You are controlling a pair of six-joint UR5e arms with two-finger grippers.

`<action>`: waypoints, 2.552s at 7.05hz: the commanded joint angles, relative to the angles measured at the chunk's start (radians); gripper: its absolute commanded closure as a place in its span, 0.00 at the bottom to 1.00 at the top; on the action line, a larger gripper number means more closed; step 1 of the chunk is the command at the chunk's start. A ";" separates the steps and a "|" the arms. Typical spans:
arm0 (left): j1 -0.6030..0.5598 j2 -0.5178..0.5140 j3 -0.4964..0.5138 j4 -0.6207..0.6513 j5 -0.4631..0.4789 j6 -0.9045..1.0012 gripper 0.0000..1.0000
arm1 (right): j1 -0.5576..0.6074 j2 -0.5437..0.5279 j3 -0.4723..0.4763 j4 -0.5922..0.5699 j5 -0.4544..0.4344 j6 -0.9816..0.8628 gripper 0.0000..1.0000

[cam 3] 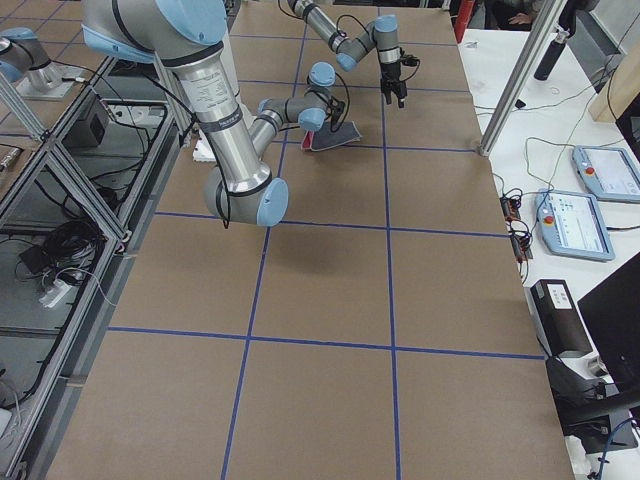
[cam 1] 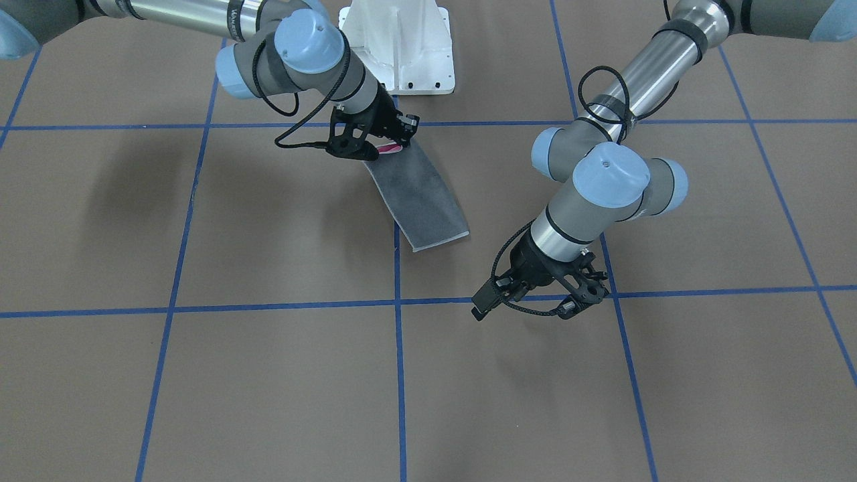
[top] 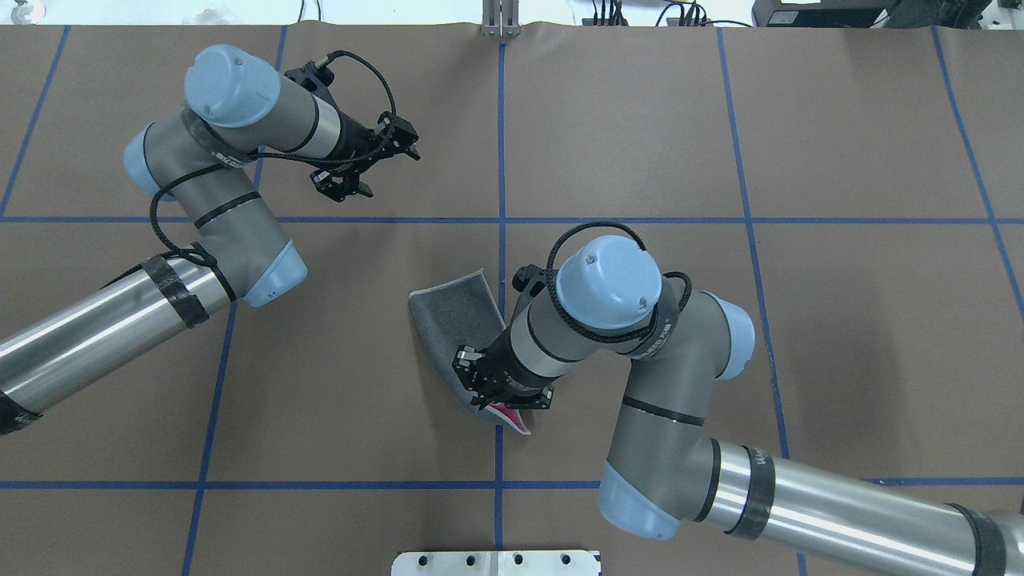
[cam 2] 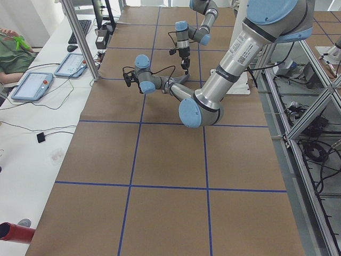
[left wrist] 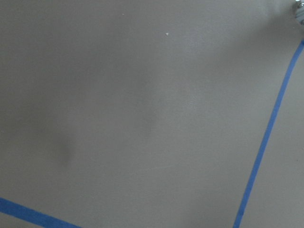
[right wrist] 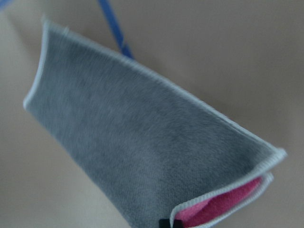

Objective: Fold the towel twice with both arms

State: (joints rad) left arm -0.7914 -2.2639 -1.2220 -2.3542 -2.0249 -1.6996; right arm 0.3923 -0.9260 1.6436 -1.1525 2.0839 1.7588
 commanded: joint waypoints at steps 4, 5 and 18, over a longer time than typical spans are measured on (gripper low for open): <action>0.000 0.017 -0.001 -0.020 0.000 0.000 0.01 | -0.033 0.142 -0.139 0.028 -0.053 -0.002 1.00; 0.000 0.017 -0.001 -0.020 0.000 0.000 0.01 | -0.032 0.145 -0.139 0.031 -0.056 -0.001 0.89; 0.001 0.369 -0.445 -0.007 -0.120 -0.022 0.01 | 0.353 -0.097 0.013 0.034 0.098 -0.232 0.00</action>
State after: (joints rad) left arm -0.8442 -1.9671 -1.5643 -2.3639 -2.1521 -1.6789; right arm 0.7195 -1.0075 1.6638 -1.1199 2.1938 1.5385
